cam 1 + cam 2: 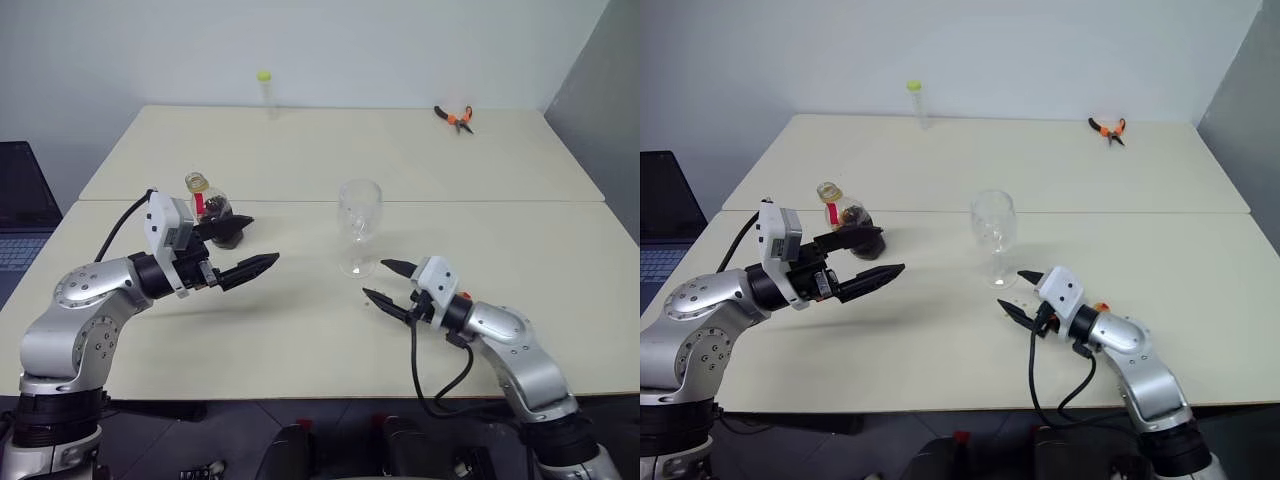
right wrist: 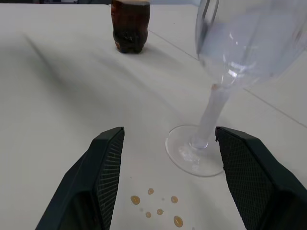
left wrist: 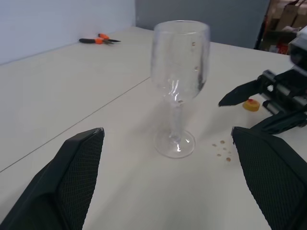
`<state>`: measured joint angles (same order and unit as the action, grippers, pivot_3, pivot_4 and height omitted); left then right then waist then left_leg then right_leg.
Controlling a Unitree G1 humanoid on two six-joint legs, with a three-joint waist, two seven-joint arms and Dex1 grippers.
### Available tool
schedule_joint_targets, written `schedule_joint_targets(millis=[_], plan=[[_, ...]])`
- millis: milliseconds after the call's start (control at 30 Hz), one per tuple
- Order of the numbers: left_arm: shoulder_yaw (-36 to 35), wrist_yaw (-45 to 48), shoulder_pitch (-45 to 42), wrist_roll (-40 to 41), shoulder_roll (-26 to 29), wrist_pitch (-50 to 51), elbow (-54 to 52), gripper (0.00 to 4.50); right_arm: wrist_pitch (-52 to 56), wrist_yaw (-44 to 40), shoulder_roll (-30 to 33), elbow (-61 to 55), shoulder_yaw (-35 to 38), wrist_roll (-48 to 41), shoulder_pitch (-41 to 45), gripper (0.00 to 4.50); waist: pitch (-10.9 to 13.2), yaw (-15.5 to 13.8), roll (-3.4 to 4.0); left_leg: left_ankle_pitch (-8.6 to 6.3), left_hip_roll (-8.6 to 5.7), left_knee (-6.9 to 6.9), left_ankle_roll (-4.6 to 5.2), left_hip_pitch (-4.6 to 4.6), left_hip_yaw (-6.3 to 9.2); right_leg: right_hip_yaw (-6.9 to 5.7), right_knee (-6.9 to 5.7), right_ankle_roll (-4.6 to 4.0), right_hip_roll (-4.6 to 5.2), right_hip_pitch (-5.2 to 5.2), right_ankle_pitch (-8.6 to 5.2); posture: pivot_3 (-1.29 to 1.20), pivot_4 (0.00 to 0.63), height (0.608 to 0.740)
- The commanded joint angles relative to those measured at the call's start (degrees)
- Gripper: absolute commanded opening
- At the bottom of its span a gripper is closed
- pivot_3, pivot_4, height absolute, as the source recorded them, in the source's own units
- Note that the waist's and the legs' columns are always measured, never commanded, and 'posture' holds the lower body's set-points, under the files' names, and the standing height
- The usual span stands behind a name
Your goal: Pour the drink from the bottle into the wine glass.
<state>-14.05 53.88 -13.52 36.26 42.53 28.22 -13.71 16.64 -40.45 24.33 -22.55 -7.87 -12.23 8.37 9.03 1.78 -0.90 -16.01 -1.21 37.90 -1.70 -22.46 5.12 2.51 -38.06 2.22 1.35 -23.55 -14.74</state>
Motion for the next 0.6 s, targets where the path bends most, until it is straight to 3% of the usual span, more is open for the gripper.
schedule_joint_targets(millis=[33, 333, 600], plan=[[-1.95, -1.28, 0.7, 0.49, -0.1, -1.07, -3.28, 4.5, 4.06, -1.54, 1.74, -8.3, 3.27, -6.86, -0.14, 3.23, 0.0, -0.01, 0.0, 0.0, 0.0, 0.0, 0.0, 0.0, -0.01, 0.01, 0.0, 0.0, 0.0, 0.01, 0.0, 0.0, 0.15, 0.74], [-2.22, -4.87, 2.5, -0.92, -1.64, -2.81, -4.39, 4.5, 8.35, -6.07, 8.96, -15.48, 4.74, -14.19, 0.6, 3.23, 0.0, -0.1, -0.01, 0.0, -0.01, 0.02, 0.01, 0.01, 0.05, -0.04, 0.05, 0.0, 0.02, 0.07, 0.0, 0.0, 0.15, 0.74], [-3.57, -23.63, 9.26, -10.59, -14.12, -9.88, -3.44, 4.5, 11.02, -7.81, 12.82, -16.99, 6.54, -19.65, 1.59, 3.23, 0.0, -0.27, -0.05, 0.0, -0.04, 0.02, 0.01, 0.06, 0.08, -0.04, 0.08, 0.0, 0.15, 0.15, 0.0, 0.0, 0.15, 0.74]])
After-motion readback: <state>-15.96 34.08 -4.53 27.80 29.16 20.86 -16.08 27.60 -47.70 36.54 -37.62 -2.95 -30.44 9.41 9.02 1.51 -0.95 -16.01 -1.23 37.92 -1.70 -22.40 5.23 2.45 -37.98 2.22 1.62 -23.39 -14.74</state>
